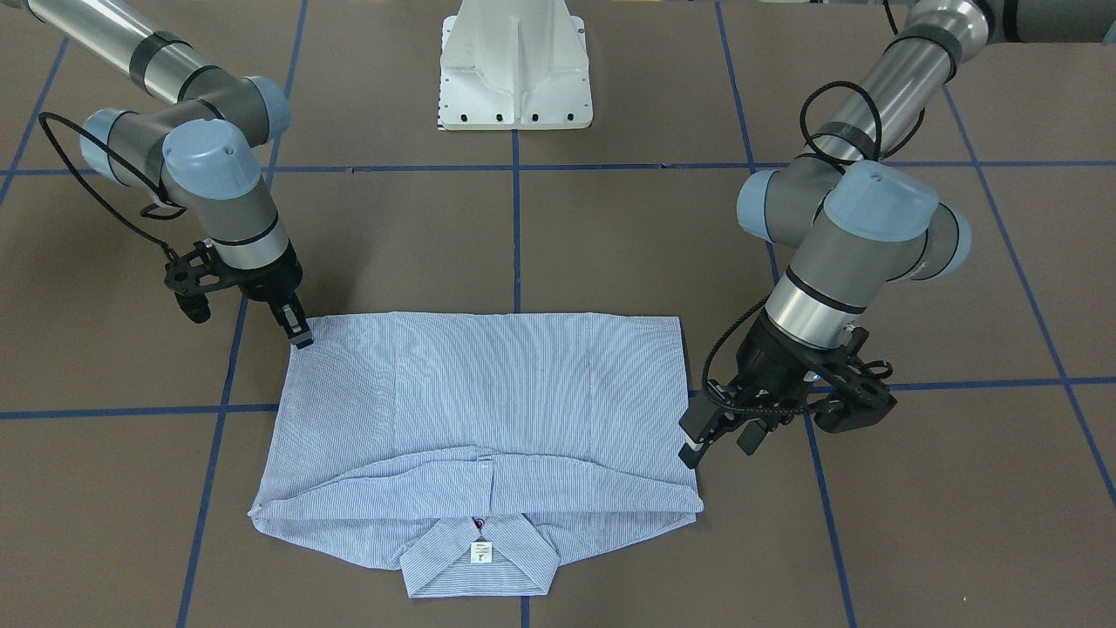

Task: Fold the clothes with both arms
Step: 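Move the right gripper down to the folded shirt's side edge nearest it, then grasp the shirt edge with the right gripper and drag it toward the robot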

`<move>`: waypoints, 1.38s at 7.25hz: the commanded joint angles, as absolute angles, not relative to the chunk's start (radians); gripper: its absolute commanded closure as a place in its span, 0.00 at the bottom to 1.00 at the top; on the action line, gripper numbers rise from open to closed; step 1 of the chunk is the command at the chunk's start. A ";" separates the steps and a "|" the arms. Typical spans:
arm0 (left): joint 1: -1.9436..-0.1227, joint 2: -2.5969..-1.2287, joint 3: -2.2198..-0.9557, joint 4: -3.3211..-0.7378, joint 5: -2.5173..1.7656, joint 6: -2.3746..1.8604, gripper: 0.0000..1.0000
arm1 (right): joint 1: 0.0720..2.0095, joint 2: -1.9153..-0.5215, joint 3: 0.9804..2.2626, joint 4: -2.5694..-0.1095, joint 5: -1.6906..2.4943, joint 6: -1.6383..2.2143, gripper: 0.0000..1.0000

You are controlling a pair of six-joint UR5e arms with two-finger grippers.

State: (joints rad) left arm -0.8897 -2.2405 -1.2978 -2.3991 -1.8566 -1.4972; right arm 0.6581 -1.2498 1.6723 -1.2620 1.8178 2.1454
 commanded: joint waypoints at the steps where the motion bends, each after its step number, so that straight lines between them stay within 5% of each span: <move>1: -0.890 -2.243 -1.301 -2.399 -1.856 -1.497 0.00 | 0.660 -1.259 1.762 -1.366 1.830 2.137 1.00; 5: -0.890 -2.240 -1.356 -2.398 -1.868 -1.505 0.00 | 0.397 -1.356 2.185 -1.767 1.864 2.141 1.00; 8: -0.853 -2.238 -1.458 -2.372 -1.893 -1.511 0.00 | 0.154 -1.379 2.261 -1.873 1.980 2.179 1.00; 10: -0.839 -2.229 -1.498 -2.333 -1.949 -1.511 0.00 | 0.088 -1.379 2.275 -1.873 1.971 2.227 0.01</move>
State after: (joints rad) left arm -0.8474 -2.2357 -1.4672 -2.3496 -1.9151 -1.5107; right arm 0.1309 -1.3811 2.2650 -1.8704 1.9727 2.1932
